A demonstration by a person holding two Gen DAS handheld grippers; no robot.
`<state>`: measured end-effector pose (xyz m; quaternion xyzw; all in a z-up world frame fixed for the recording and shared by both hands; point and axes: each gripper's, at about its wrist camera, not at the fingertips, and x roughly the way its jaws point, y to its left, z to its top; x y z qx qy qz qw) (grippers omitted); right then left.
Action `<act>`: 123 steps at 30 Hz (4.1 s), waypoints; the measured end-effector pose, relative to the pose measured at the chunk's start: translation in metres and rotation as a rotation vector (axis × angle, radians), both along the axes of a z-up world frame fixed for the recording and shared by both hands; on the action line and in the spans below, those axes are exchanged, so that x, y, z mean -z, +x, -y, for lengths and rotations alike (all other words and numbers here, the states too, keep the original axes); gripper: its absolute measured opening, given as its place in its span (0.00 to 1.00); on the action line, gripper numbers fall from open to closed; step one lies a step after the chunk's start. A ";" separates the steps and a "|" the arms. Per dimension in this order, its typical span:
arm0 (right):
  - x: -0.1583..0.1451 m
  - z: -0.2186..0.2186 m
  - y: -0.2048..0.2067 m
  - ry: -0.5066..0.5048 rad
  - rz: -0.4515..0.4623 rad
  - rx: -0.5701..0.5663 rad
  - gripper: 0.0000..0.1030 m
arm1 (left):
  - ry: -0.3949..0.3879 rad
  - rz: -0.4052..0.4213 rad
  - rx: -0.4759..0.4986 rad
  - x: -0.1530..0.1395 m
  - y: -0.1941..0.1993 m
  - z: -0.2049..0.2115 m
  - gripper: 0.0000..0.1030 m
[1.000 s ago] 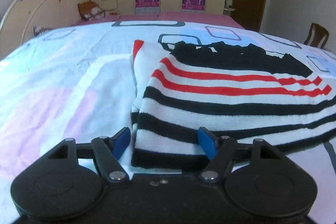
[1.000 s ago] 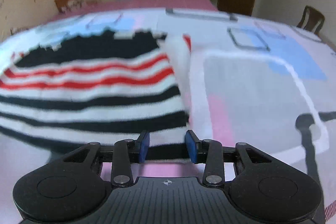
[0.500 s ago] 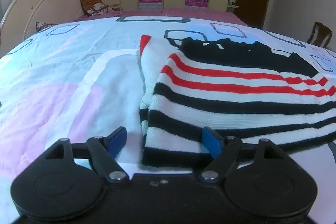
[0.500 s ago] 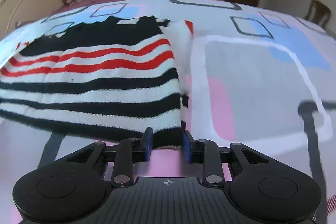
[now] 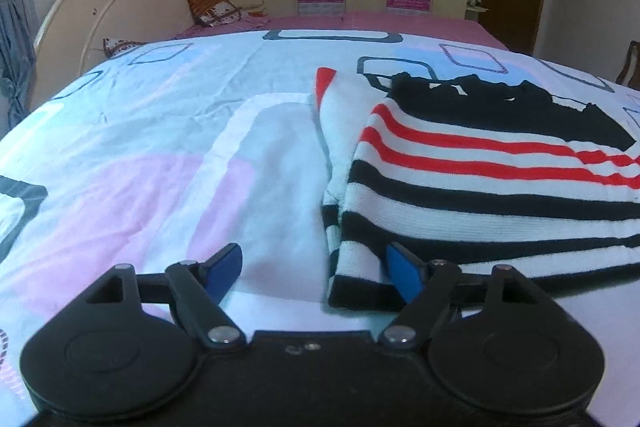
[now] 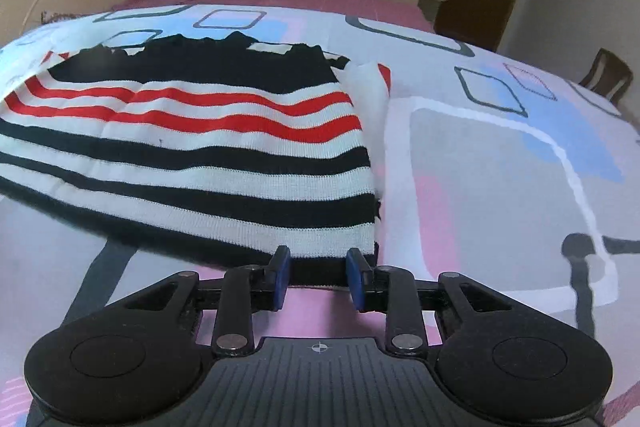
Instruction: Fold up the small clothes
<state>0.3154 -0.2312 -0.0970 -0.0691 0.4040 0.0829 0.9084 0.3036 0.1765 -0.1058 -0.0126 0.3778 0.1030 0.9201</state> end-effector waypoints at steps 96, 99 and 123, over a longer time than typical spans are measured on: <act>-0.023 0.079 0.146 0.680 -0.335 -0.061 0.57 | -0.519 -0.053 0.162 -0.012 0.145 0.162 0.44; -0.026 0.065 0.141 0.586 -0.287 -0.085 0.25 | -0.505 -0.038 0.209 -0.018 0.140 0.158 0.43; -0.016 0.107 0.181 0.722 -0.188 0.147 0.26 | -0.398 -0.030 0.460 -0.022 0.184 0.169 0.37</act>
